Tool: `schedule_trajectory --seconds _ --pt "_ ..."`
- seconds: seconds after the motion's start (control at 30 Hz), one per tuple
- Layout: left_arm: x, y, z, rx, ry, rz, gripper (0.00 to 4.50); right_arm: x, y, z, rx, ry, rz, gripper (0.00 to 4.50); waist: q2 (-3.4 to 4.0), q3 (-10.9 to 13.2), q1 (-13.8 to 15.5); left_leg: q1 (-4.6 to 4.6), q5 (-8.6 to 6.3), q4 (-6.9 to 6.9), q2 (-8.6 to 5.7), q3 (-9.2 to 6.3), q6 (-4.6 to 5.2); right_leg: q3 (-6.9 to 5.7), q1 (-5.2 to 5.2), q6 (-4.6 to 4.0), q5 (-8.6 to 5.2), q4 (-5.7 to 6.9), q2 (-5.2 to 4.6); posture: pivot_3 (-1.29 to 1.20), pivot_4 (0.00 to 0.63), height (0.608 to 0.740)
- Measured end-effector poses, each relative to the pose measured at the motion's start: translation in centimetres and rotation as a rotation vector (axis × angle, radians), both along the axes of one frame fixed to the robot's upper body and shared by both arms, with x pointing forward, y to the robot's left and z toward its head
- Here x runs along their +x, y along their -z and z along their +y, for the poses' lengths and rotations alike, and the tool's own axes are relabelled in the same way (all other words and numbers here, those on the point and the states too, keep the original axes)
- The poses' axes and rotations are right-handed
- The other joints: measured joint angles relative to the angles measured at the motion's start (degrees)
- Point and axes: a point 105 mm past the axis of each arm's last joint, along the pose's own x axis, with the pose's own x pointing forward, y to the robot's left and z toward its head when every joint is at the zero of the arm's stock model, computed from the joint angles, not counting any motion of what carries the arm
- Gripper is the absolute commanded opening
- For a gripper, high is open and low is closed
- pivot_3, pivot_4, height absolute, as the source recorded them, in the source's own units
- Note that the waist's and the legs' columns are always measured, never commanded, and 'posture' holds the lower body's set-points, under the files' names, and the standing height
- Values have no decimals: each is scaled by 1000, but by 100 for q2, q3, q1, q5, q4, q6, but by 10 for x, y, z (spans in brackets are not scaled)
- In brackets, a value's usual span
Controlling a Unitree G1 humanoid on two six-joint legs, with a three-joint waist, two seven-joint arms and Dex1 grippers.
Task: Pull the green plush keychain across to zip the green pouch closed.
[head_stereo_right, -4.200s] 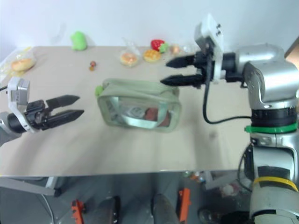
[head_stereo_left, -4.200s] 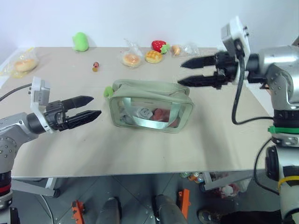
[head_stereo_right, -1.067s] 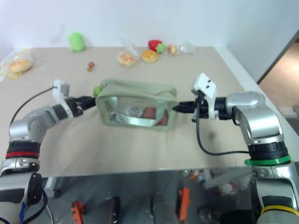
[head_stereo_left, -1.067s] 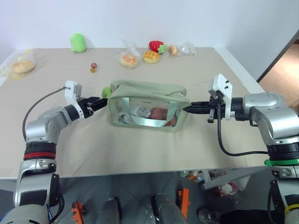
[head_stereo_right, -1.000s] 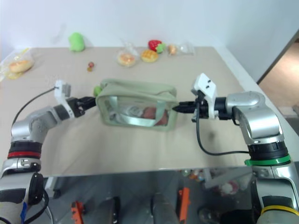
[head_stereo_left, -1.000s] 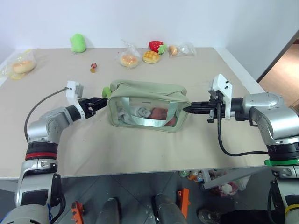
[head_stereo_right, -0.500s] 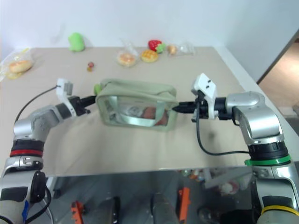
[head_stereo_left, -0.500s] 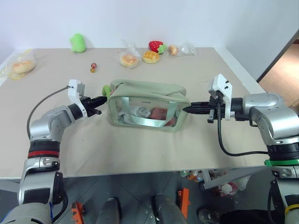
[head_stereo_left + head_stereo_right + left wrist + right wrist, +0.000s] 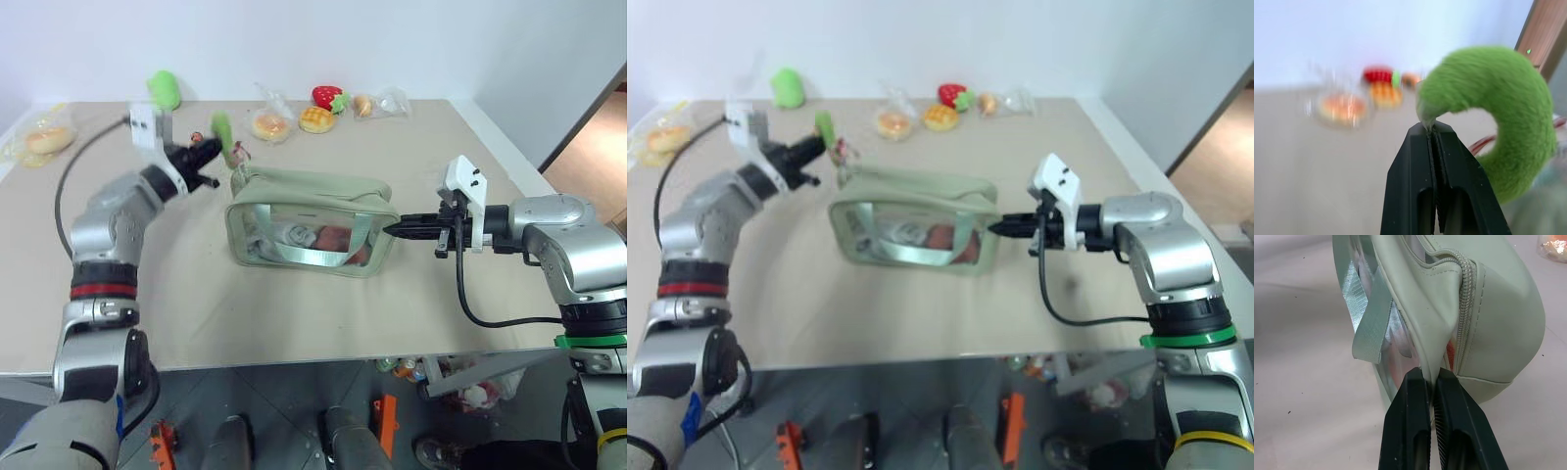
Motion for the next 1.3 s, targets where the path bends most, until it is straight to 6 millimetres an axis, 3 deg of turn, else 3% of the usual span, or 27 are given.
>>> schedule_trajectory --seconds 0.13,0.3,0.47,0.57,0.73,0.87,0.9,0.97,1.2,1.23,1.3 --pt "1 -2 -15 120 21 -43 33 0 -1 0 -1 5 -5 0 0 0 0 -3 0 0 0 -2 0 1 -1 0 0 0 3 0 150 740" --pt "-9 -15 -55 272 144 -141 33 0 -1 0 -2 11 -9 0 0 0 1 -4 0 0 0 1 0 10 -2 2 0 0 5 0 150 740" --pt "-30 -54 -94 329 243 -315 33 -2 0 0 -9 14 -13 0 0 0 2 -5 0 0 0 5 0 21 -3 7 -1 -1 7 0 150 740" --pt "-44 -67 -103 334 301 -364 33 -4 4 1 -5 10 -2 0 0 1 -2 -2 0 -1 0 5 0 25 -4 9 -1 -1 11 0 150 740" --pt "-58 -60 -113 415 402 -368 33 -4 3 1 -1 14 -6 0 1 1 6 -3 0 3 -4 9 0 38 -2 11 0 -1 11 0 150 740" --pt "-58 -34 -109 515 434 -320 33 -4 3 1 1 13 -7 0 1 1 5 -2 0 3 -4 13 0 44 -2 5 -3 -1 11 0 150 740" --pt "-57 -24 -106 553 432 -300 631 -4 3 1 1 13 -7 0 1 1 5 -2 0 3 -4 13 0 44 -3 2 -5 -1 11 0 150 740" --pt "-53 -11 -103 573 428 -259 1219 -4 3 1 1 13 -8 0 0 1 10 -7 0 7 -4 12 1 43 -3 -2 -8 -1 12 0 150 740" --pt "-49 -10 -98 558 411 -229 3654 -4 3 1 1 13 -9 0 0 1 12 -6 0 9 -4 12 1 45 -2 -1 -9 -2 12 0 150 740" --pt "-46 -13 -96 542 391 -227 3944 -4 3 1 1 13 -9 0 0 1 13 -6 0 10 -4 12 1 46 -2 -1 -9 -2 13 0 150 740" --pt "-43 -25 -90 482 350 -234 3944 -4 3 1 1 12 -9 0 0 1 13 -7 0 10 -4 12 1 47 -2 4 -6 -2 13 0 150 740"
